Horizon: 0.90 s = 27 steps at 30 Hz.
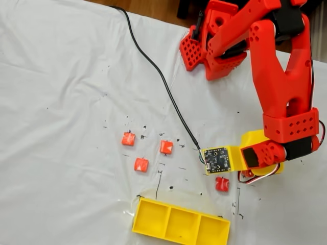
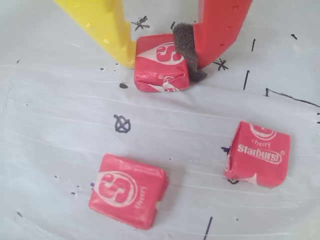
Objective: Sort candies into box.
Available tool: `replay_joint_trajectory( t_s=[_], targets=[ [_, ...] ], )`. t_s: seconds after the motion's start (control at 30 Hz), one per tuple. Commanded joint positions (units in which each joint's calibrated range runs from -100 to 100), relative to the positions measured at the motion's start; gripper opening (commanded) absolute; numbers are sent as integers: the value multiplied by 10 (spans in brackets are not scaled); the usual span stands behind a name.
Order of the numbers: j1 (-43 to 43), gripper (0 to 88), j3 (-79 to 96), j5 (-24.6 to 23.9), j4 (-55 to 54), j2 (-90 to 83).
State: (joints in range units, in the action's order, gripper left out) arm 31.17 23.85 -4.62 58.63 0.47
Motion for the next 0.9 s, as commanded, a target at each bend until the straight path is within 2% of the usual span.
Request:
replay_joint_trajectory(
  t_s=[0.0,0.3,0.6,0.87],
  targets=[
    [-6,2,-22,9,53,-105],
    [-90,2,-144,28,112,-206],
    [-169,2,-253,28,-2,-112],
    [-175,2,-288,27,-47,-49]
  ],
)
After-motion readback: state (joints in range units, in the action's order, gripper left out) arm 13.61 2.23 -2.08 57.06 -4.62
